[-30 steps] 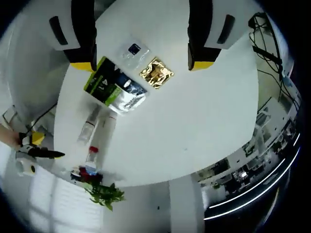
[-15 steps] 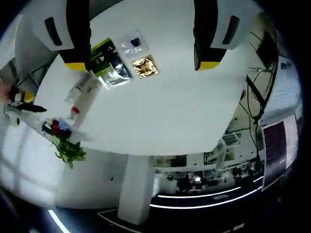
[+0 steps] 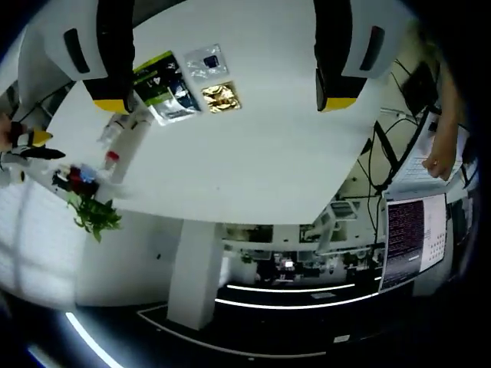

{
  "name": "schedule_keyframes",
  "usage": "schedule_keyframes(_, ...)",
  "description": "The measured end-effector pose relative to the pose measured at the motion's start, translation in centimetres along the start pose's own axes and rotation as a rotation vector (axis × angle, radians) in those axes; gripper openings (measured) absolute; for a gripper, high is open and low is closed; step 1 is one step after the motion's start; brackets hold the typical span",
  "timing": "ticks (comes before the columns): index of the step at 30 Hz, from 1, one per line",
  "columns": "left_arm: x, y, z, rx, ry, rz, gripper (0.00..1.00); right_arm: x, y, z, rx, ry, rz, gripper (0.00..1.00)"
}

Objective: Arrange the skincare products in the storage area until every visible bottle or jar stands upright without overlapping.

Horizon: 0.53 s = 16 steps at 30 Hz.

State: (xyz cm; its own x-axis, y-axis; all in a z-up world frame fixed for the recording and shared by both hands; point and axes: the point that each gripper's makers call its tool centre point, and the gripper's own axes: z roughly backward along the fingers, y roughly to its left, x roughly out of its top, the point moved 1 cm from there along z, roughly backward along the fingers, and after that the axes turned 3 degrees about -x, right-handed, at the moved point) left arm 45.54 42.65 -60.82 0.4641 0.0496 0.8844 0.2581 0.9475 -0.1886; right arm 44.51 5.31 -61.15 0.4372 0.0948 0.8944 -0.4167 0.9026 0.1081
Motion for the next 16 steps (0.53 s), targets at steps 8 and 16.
schedule_keyframes(8, -0.66, -0.41, -0.15, -0.006, 0.025, -0.005, 0.97, -0.31, 0.06, -0.01, 0.003, 0.003, 0.002, 0.99)
schedule_keyframes(16, -0.56, -0.36, -0.05, -0.001, 0.027, -0.011, 0.97, -0.54, 0.11, 0.02, 0.008, 0.006, 0.0, 0.99)
